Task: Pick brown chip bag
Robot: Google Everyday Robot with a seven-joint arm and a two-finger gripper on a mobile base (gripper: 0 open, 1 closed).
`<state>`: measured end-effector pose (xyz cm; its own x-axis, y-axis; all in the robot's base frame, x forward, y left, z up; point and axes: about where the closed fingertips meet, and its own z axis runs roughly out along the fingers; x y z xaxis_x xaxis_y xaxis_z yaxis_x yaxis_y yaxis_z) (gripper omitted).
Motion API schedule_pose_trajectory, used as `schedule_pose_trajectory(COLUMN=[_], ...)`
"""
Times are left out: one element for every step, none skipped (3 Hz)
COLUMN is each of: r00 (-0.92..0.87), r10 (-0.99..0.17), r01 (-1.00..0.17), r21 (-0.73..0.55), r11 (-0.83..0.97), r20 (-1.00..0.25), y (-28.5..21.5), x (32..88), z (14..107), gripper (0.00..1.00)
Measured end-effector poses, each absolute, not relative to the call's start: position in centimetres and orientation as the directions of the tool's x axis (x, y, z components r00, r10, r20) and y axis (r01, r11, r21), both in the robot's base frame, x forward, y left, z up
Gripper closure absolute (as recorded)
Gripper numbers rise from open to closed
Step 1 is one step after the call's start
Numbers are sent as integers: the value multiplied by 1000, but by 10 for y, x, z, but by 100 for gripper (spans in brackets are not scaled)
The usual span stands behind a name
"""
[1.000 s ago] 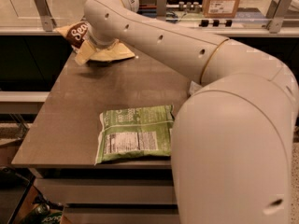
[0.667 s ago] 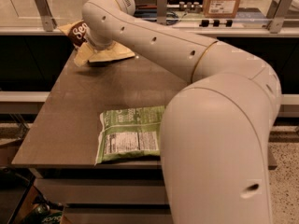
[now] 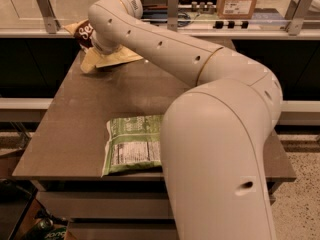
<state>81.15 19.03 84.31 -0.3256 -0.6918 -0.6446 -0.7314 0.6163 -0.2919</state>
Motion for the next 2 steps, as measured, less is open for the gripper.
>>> schedule_pose_trajectory(r00=[-325, -326], r10=[-694, -696], r01=[-733, -735], r21=[-292, -291], r11=[614, 612], r20=[-642, -640], y=[191, 192], x=[811, 811], z=[841, 838], gripper=[19, 42])
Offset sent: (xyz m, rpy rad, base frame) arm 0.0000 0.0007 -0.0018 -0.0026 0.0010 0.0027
